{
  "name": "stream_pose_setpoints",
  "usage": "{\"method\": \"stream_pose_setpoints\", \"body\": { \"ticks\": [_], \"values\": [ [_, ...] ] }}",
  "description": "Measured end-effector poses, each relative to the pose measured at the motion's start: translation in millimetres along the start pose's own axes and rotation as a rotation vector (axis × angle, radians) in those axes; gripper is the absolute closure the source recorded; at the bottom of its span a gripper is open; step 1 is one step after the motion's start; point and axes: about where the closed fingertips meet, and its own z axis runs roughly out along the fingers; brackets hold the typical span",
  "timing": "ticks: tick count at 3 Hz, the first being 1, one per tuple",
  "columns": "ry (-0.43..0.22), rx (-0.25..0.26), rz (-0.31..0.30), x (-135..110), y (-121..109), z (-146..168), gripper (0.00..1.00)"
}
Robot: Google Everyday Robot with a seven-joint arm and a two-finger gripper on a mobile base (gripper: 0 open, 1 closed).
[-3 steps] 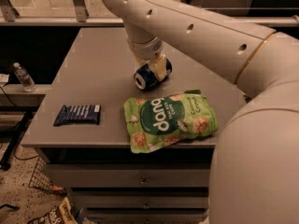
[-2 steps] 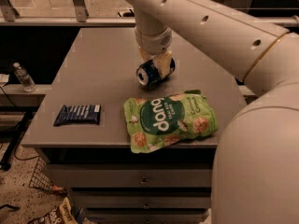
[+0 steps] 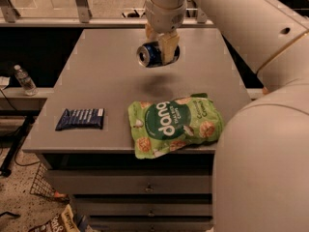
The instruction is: Place pepsi can upright
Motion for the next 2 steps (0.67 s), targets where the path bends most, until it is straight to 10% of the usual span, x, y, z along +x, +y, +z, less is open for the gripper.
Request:
{"method": "stream_pose_setpoints", "body": {
  "ticks": [1,2],
  "values": [
    [0.003,0.015,0.012,0.6,-3.6,4.3,1.0],
    [-0.059,0.102,0.148,-0.9,0.5,-7.8,1.0]
  ]
}}
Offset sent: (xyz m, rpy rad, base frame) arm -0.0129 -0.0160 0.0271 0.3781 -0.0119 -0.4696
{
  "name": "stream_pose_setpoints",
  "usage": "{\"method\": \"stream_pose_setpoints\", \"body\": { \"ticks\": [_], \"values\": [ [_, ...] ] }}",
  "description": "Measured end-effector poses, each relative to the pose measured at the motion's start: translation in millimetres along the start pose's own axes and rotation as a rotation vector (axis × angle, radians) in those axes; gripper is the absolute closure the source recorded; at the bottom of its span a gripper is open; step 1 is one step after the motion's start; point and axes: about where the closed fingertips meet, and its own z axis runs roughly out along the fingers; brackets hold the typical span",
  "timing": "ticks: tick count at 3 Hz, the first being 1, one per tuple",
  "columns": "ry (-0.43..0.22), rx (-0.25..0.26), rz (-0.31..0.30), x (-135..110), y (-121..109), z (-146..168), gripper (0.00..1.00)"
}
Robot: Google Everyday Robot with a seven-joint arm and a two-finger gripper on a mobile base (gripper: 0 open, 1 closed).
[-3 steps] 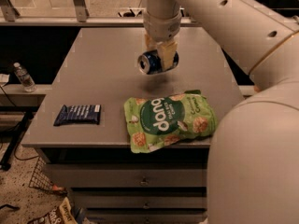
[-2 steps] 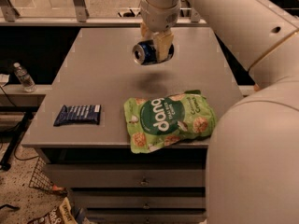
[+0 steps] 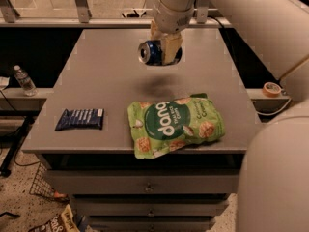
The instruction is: Place pepsi can upright
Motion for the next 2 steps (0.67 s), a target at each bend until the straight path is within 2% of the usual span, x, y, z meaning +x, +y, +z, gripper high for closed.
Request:
{"method": "stream_pose_setpoints", "body": {
  "ticks": [1,2],
  "values": [
    [-0.064,0.073,0.195,-0.1,4.2,-20.9,1.0],
    [-0.187,0.134,0.356,0.7,4.9,-28.0,1.0]
  ]
}}
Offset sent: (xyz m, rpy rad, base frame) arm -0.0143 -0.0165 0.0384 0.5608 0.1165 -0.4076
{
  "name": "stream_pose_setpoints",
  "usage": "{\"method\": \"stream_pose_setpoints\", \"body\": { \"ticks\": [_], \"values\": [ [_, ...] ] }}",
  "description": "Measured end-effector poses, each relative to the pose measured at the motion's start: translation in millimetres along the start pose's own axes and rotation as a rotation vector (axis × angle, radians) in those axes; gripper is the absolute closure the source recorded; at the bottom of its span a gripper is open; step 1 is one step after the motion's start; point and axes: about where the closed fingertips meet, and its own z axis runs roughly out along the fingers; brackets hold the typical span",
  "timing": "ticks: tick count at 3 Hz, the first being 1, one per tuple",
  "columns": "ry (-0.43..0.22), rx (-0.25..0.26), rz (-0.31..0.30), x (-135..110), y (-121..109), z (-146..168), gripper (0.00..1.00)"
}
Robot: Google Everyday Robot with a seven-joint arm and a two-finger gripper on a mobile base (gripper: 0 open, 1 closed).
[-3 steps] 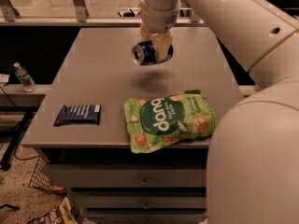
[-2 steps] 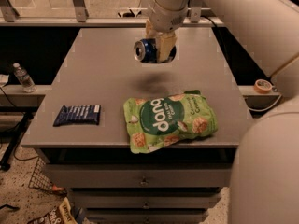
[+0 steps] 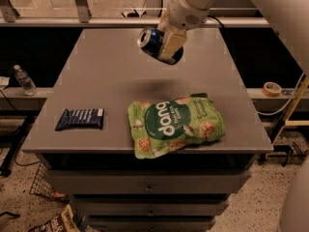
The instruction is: Place pepsi can upright
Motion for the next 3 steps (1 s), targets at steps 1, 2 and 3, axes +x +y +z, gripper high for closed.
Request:
{"method": "stream_pose_setpoints", "body": {
  "ticks": [1,2,3],
  "values": [
    [-0.164,0.048,0.142,-2.0,4.3,6.6,1.0],
    [-0.305,0.091,0.265,-3.5,7.9,20.3,1.0],
    [-0.426,0.133,0.358,-4.7,10.1,35.4,1.0]
  ]
}}
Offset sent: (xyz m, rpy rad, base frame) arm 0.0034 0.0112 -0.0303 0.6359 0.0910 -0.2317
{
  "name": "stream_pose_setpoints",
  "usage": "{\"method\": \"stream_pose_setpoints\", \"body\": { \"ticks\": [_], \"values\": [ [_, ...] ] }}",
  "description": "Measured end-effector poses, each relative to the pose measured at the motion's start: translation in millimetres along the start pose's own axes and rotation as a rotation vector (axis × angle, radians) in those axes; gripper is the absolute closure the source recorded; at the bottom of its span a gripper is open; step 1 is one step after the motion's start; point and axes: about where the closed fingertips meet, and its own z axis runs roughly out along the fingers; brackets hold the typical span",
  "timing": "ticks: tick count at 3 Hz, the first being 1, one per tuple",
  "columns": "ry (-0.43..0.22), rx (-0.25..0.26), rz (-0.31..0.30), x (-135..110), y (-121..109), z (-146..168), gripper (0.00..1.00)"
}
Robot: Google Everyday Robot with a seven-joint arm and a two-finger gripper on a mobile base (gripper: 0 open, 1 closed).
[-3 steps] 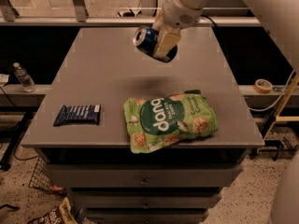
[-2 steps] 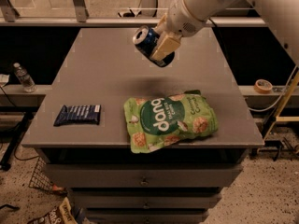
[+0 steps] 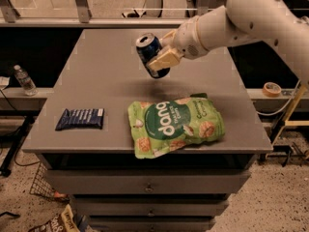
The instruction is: Place pepsi can upright
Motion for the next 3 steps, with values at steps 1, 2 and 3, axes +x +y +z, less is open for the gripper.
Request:
{"method": "stream_pose_setpoints", "body": {
  "ticks": [1,2,3],
  "values": [
    [-0.099,0.033,0.063,6.8,-0.5,11.1,1.0],
    [-0.159,0.045,0.099,12.8,-2.1,18.7,1.0],
    [-0.215,0.047,0.135,22.1,-3.1,28.0,1.0]
  ]
}}
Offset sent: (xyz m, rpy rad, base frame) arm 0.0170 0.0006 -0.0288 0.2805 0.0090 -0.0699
